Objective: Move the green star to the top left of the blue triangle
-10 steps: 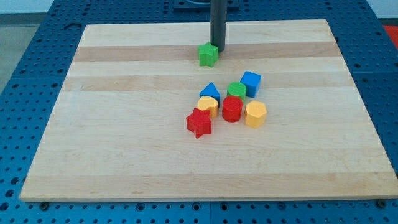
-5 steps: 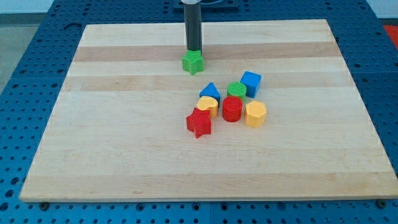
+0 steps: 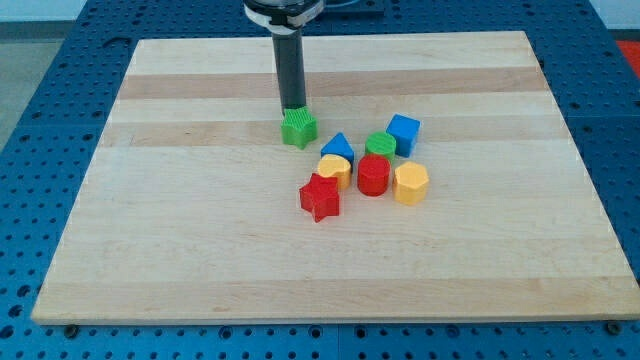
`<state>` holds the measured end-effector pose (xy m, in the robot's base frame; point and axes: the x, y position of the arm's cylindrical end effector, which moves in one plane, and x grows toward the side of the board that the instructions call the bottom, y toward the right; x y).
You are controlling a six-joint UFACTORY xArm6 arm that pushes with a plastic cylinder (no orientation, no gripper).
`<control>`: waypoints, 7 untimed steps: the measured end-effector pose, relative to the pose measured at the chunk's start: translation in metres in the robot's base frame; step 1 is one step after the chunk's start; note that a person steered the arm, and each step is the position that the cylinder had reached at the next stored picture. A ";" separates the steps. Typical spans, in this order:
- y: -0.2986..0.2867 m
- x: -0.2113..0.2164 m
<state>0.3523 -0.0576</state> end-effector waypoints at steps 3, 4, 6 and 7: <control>-0.029 0.011; -0.033 0.015; -0.022 0.032; -0.007 0.032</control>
<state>0.3845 -0.0642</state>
